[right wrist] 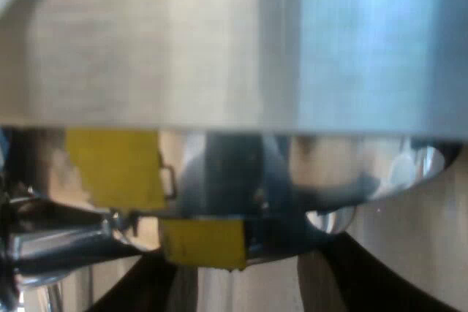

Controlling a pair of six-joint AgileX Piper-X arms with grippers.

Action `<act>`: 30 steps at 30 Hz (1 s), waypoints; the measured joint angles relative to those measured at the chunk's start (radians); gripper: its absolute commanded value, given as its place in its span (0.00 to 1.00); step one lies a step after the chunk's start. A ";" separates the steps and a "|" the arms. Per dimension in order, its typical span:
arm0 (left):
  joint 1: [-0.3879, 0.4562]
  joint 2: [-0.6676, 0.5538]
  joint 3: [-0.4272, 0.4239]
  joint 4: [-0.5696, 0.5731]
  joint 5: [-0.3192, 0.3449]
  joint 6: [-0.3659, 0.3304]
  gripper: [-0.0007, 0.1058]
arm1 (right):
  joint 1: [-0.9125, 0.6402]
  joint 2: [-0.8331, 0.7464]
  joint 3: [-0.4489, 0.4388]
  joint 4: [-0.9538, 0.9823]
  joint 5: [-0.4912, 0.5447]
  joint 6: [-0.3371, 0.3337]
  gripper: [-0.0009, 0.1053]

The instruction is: Put the handle in the coffee machine

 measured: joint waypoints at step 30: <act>0.174 -0.223 -0.001 0.031 0.014 -0.030 0.01 | 0.000 0.000 0.000 0.000 0.000 -0.008 0.34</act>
